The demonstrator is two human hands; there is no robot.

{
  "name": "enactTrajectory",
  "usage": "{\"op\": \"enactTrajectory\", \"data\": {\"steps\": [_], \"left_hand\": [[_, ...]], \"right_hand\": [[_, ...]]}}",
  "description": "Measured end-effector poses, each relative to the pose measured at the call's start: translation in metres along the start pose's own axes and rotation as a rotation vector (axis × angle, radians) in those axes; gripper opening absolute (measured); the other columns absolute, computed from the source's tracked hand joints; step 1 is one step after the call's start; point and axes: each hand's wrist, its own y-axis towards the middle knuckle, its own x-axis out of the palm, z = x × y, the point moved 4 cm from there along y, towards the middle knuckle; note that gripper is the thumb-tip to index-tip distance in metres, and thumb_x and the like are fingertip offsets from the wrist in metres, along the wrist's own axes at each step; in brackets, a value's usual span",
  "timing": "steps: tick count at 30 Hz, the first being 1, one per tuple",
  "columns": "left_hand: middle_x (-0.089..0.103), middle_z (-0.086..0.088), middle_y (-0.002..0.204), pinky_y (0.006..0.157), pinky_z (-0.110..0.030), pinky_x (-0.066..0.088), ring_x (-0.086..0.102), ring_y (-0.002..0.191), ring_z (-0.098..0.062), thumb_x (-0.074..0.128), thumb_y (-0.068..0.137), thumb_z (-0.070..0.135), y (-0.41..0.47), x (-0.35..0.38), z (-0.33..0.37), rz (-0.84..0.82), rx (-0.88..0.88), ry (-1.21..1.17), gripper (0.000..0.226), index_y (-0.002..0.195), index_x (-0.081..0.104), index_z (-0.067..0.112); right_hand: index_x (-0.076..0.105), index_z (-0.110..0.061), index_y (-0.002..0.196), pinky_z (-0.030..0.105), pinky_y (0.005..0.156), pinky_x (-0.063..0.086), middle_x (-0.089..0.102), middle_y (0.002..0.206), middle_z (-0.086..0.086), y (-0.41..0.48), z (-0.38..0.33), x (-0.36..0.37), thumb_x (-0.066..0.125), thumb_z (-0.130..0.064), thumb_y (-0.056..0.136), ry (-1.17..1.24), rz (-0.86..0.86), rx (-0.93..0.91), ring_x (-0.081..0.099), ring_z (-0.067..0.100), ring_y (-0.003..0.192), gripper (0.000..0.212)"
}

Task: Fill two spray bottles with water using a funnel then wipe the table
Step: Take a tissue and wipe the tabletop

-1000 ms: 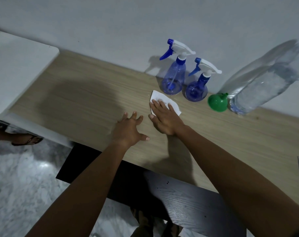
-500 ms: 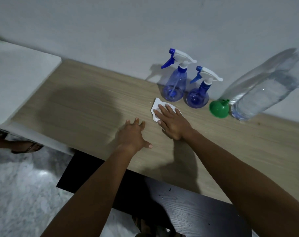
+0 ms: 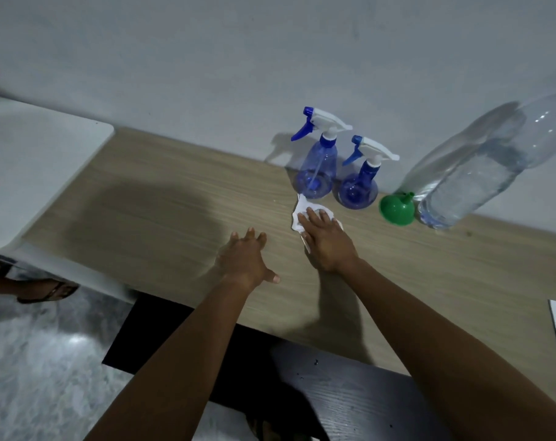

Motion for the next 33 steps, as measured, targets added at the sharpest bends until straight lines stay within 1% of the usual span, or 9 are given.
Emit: {"op": "enactTrajectory", "data": {"steps": [3,6,10,12,14,19,24,30,33], "left_hand": [[0.01,0.002,0.167,0.119,-0.053,0.026,0.005,0.153,-0.037,0.082,0.071,0.053,-0.007,0.002,0.003,0.026,0.024,-0.026,0.106,0.156,0.024,0.029],[0.016,0.003,0.167,0.122,-0.042,0.022,0.013,0.152,-0.034,0.078,0.077,0.052,-0.023,0.012,0.019,0.028,0.129,0.017,0.091,0.153,0.033,0.031],[0.01,0.006,0.167,0.122,-0.047,0.02,0.008,0.153,-0.032,0.083,0.063,0.06,-0.053,0.039,0.047,-0.065,0.229,0.081,0.108,0.154,0.03,0.036],[0.004,0.005,0.168,0.122,-0.049,0.021,0.003,0.154,-0.033,0.086,0.058,0.059,-0.062,0.05,0.058,-0.1,0.234,0.12,0.118,0.156,0.023,0.035],[0.001,0.004,0.168,0.122,-0.05,0.02,-0.002,0.154,-0.034,0.089,0.059,0.052,-0.066,0.056,0.064,-0.1,0.217,0.109,0.122,0.157,0.019,0.034],[0.0,0.005,0.168,0.121,-0.055,0.02,-0.006,0.154,-0.031,0.093,0.057,0.04,-0.067,0.059,0.064,-0.092,0.177,0.02,0.123,0.157,0.021,0.035],[-0.001,0.002,0.168,0.121,-0.055,0.018,-0.004,0.154,-0.03,0.09,0.061,0.045,-0.067,0.057,0.067,-0.112,0.178,0.104,0.121,0.158,0.018,0.034],[-0.001,0.001,0.168,0.122,-0.051,0.018,-0.005,0.154,-0.03,0.091,0.059,0.044,-0.063,0.058,0.069,-0.11,0.142,0.145,0.123,0.157,0.017,0.035],[-0.001,0.001,0.168,0.123,-0.05,0.017,-0.005,0.154,-0.03,0.091,0.06,0.042,-0.064,0.058,0.07,-0.107,0.136,0.138,0.123,0.157,0.017,0.034]], "right_hand": [[0.062,-0.023,0.137,0.043,0.094,0.051,0.064,0.139,0.009,-0.022,0.006,-0.014,0.052,-0.026,0.1,-0.045,0.052,-0.051,0.064,0.036,0.12,0.039],[0.075,-0.024,0.121,0.04,0.084,0.052,0.077,0.109,0.014,-0.038,0.021,-0.034,0.061,-0.019,0.096,0.106,0.089,0.0,0.071,0.038,0.096,0.029],[0.076,-0.021,0.12,0.037,0.078,0.05,0.078,0.105,0.015,-0.063,0.057,-0.06,0.063,-0.014,0.095,0.249,0.28,0.111,0.071,0.038,0.09,0.029],[0.073,-0.02,0.125,0.04,0.079,0.047,0.075,0.106,0.02,-0.077,0.073,-0.062,0.057,-0.013,0.098,0.227,0.249,0.153,0.067,0.044,0.094,0.032],[0.065,-0.019,0.135,0.043,0.086,0.045,0.067,0.123,0.022,-0.088,0.086,-0.054,0.051,-0.013,0.101,0.205,0.148,0.195,0.062,0.046,0.107,0.037],[0.033,-0.011,0.158,0.045,0.118,0.026,0.032,0.163,0.016,-0.113,0.083,-0.021,0.04,-0.017,0.106,0.122,0.0,0.071,0.027,0.037,0.151,0.053],[0.032,-0.007,0.157,0.052,0.121,0.022,0.032,0.163,0.017,-0.134,0.079,-0.01,0.041,-0.015,0.104,0.1,-0.013,-0.027,0.027,0.039,0.152,0.055],[0.026,-0.011,0.16,0.048,0.124,0.014,0.026,0.167,0.012,-0.156,0.079,-0.005,0.04,-0.015,0.105,0.124,-0.022,-0.078,0.019,0.033,0.156,0.057],[0.036,-0.012,0.157,0.045,0.123,0.017,0.031,0.165,0.01,-0.16,0.078,-0.004,0.042,-0.015,0.105,0.187,-0.044,-0.083,0.022,0.032,0.155,0.052]]}}
